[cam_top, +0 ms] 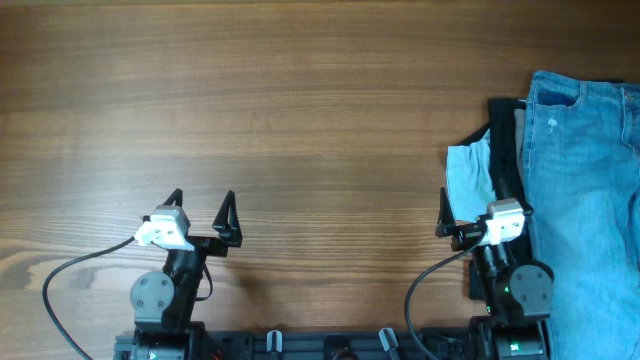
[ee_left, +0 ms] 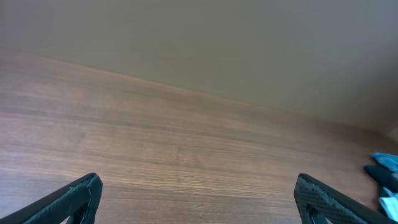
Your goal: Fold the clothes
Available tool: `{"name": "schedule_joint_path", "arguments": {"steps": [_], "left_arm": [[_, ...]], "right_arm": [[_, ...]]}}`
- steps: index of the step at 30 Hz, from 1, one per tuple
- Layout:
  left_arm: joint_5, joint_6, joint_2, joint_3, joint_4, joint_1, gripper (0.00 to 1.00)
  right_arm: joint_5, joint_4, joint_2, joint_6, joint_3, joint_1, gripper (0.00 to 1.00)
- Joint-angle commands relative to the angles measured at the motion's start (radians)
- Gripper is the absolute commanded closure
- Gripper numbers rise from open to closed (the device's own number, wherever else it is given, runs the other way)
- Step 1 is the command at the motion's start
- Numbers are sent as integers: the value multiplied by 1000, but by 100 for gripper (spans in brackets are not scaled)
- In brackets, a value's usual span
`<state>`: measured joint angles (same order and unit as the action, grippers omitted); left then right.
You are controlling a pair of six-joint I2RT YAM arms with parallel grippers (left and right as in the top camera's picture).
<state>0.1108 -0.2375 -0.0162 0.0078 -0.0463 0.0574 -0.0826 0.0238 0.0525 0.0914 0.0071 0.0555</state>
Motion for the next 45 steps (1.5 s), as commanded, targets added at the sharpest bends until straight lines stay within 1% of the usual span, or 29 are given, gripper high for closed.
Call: {"name": "schedule_joint_path", "arguments": {"steps": [1, 3, 4, 6, 7, 9, 10, 12, 13, 14, 15, 16, 18, 19, 20, 22, 24, 26, 28, 29, 31, 34, 35, 38, 40, 41, 43, 44, 45], "left_arm": [[37, 21, -5, 63, 4, 5, 0], [37, 21, -20, 137, -51, 5, 0], [31, 21, -54, 215, -123, 5, 0], [5, 21, -132, 345, -238, 5, 0], [-25, 21, -210, 443, -317, 5, 0], [-42, 21, -394, 632, -433, 5, 0], [-41, 21, -493, 725, -488, 5, 0], [-28, 21, -695, 923, -620, 5, 0], [-18, 21, -822, 1059, -731, 5, 0], [-18, 21, -897, 1141, -798, 5, 0], [-18, 21, -975, 1228, -867, 5, 0], [-19, 21, -1052, 1302, -916, 5, 0], [-18, 24, -1133, 1367, -943, 5, 0], [10, 17, -1156, 1369, -934, 5, 0], [40, 17, -1168, 1369, -932, 5, 0], [109, 18, -1183, 1369, -931, 5, 0], [116, 26, -1185, 1369, -922, 5, 0], [106, 24, -1184, 1369, -893, 5, 0], [111, 21, -1185, 1369, -874, 5, 0], [122, 21, -1185, 1369, -870, 5, 0], [128, 21, -1186, 1369, -871, 5, 1], [128, 21, -1196, 1369, -869, 5, 1], [128, 21, -1205, 1369, -867, 5, 1], [128, 21, -1238, 1369, -866, 5, 0], [128, 21, -1264, 1369, -863, 5, 0], [128, 21, -1280, 1369, -863, 5, 0], [128, 21, -1306, 1369, -863, 5, 0], [128, 21, -1313, 1369, -863, 5, 0], [129, 21, -1325, 1369, -863, 5, 0]], "right_arm": [[-32, 42, 5, -130, 68, -4, 0], [-81, 26, 9, -183, 138, -4, 0], [-99, 0, 26, -224, 195, -4, 0], [-103, -70, 75, -253, 294, -4, 0], [-103, -130, 127, -251, 375, -4, 0], [-111, -279, 278, -247, 572, -4, 0], [-117, -382, 370, -243, 685, -4, 0], [-125, -618, 573, -212, 903, -4, 0], [-129, -777, 725, -171, 1044, -4, 0], [-135, -865, 822, -148, 1129, -4, 0], [-177, -936, 933, -127, 1220, -4, 0], [-261, -981, 1027, -120, 1293, -4, 0], [-456, -1044, 1169, -124, 1371, -4, 0], [-495, -1022, 1226, -122, 1383, -4, 0], [-482, -980, 1266, -139, 1383, -5, 0], [-345, -849, 1337, -287, 1386, -21, 0], [-146, -737, 1383, -352, 1396, -72, 0], [94, -644, 1430, -360, 1397, -143, 15], [249, -614, 1498, -349, 1397, -214, 19], [292, -609, 1534, -350, 1397, -244, 20], [306, -579, 1637, -350, 1397, -316, 22], [260, -538, 1762, -330, 1397, -376, 31], [225, -511, 1826, -291, 1397, -388, 32], [216, -459, 1937, -212, 1397, -386, 32], [215, -435, 2011, -189, 1397, -387, 32], [202, -425, 2042, -165, 1397, -387, 32], [179, -401, 2086, -117, 1397, -386, 11], [178, -398, 2099, -117, 1397, -386, 9], [178, -399, 2101, -119, 1397, -387, 20]]}}
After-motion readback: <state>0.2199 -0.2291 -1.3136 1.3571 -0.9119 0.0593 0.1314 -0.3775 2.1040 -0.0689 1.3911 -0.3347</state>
